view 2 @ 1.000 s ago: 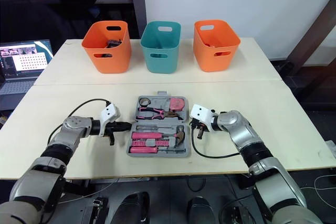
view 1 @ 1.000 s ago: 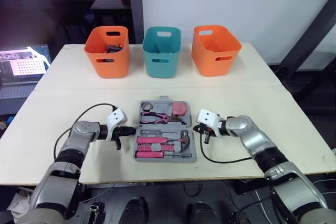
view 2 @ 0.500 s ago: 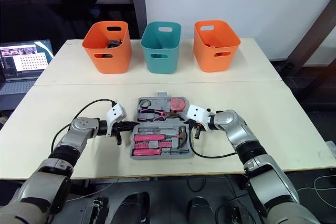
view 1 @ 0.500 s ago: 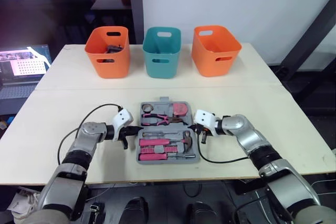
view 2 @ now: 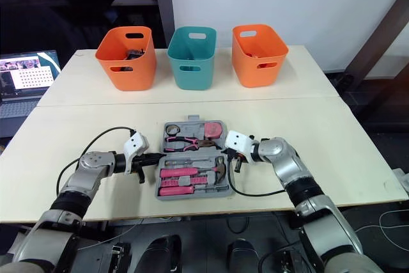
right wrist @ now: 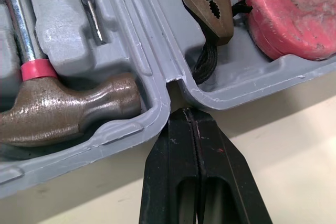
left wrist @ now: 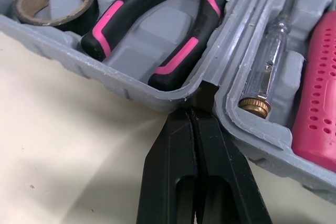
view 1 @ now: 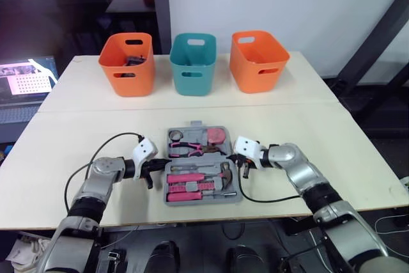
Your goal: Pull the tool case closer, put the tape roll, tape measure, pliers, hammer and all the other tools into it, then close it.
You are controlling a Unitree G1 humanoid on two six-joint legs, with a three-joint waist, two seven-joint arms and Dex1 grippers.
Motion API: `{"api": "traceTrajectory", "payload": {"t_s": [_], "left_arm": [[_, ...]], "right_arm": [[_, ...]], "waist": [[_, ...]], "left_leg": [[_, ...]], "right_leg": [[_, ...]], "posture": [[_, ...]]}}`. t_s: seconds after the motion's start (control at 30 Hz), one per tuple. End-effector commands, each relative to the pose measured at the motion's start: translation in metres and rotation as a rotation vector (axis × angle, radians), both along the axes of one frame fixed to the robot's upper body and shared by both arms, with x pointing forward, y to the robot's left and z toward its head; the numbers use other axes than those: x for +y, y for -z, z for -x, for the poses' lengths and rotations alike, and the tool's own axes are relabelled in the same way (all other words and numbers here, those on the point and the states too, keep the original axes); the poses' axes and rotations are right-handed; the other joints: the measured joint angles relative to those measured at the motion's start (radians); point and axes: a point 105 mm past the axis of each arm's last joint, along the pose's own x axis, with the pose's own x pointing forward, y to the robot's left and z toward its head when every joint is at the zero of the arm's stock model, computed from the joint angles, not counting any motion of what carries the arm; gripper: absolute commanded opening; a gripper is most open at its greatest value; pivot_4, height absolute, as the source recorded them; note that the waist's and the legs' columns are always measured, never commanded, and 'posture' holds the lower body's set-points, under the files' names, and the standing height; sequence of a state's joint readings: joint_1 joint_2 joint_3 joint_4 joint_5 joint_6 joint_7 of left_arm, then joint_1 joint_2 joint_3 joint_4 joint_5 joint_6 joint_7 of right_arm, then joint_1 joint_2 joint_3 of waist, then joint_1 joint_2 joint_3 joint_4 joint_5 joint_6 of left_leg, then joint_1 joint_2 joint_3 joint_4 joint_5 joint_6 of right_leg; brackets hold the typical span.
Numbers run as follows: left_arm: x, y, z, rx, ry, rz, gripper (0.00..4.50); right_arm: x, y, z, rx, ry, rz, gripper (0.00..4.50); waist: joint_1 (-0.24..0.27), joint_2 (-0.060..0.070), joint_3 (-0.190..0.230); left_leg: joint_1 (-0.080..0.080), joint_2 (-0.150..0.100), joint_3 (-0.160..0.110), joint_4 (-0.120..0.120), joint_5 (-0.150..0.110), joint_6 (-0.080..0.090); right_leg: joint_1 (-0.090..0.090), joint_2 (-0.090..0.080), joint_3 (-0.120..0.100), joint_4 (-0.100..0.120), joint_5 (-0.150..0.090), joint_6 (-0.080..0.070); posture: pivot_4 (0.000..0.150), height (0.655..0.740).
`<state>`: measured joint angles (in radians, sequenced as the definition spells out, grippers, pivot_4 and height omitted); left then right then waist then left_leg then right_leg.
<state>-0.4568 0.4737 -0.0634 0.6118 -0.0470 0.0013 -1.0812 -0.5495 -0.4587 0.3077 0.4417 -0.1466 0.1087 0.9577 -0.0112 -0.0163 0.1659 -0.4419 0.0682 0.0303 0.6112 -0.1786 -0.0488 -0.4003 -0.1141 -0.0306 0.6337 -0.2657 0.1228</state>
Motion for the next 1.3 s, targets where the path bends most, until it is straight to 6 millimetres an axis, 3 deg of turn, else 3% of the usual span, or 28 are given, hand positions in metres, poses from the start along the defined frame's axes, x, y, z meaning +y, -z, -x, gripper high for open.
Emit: {"api": "traceTrajectory", "payload": {"t_s": [0.03, 0.43, 0.73, 0.93, 1.3], "left_arm": [[-0.012, 0.001, 0.010, 0.013, 0.051, 0.018, 0.02], [-0.012, 0.016, 0.052, 0.111, 0.013, 0.077, 0.02], [-0.003, 0.016, 0.062, 0.141, 0.011, 0.057, 0.02], [-0.004, 0.014, 0.056, 0.121, 0.001, 0.049, 0.02], [-0.014, -0.003, 0.031, 0.030, 0.022, 0.050, 0.02]], "right_arm": [[0.024, 0.001, 0.023, 0.048, -0.086, -0.045, 0.00], [0.025, 0.003, 0.050, 0.112, -0.061, -0.062, 0.00], [0.024, 0.007, 0.058, 0.138, -0.046, -0.066, 0.00], [0.021, 0.006, 0.050, 0.122, -0.027, -0.060, 0.00], [0.015, -0.016, 0.022, 0.055, -0.004, -0.048, 0.00]], "waist": [[-0.001, 0.000, 0.000], [-0.001, 0.001, -0.001], [-0.004, 0.001, -0.001], [-0.003, 0.001, -0.001], [0.003, 0.001, -0.001]], "left_leg": [[0.000, 0.000, 0.000, 0.000, 0.000, 0.000], [0.001, 0.000, 0.000, 0.000, 0.000, 0.000], [0.001, 0.000, -0.001, 0.000, 0.000, 0.000], [0.001, 0.000, -0.001, 0.000, 0.000, 0.000], [0.001, 0.000, -0.001, 0.003, 0.000, 0.000]], "right_leg": [[0.000, 0.000, 0.000, 0.000, 0.000, 0.000], [0.001, 0.000, 0.000, 0.000, 0.000, 0.000], [0.000, 0.000, 0.000, -0.001, -0.002, -0.003], [0.000, 0.000, 0.000, -0.001, -0.002, -0.003], [0.002, 0.000, 0.000, -0.001, -0.002, -0.004]], "posture": [[0.150, 0.7400], [0.150, 0.7400], [0.150, 0.7400], [0.150, 0.7400], [0.150, 0.7400]]}}
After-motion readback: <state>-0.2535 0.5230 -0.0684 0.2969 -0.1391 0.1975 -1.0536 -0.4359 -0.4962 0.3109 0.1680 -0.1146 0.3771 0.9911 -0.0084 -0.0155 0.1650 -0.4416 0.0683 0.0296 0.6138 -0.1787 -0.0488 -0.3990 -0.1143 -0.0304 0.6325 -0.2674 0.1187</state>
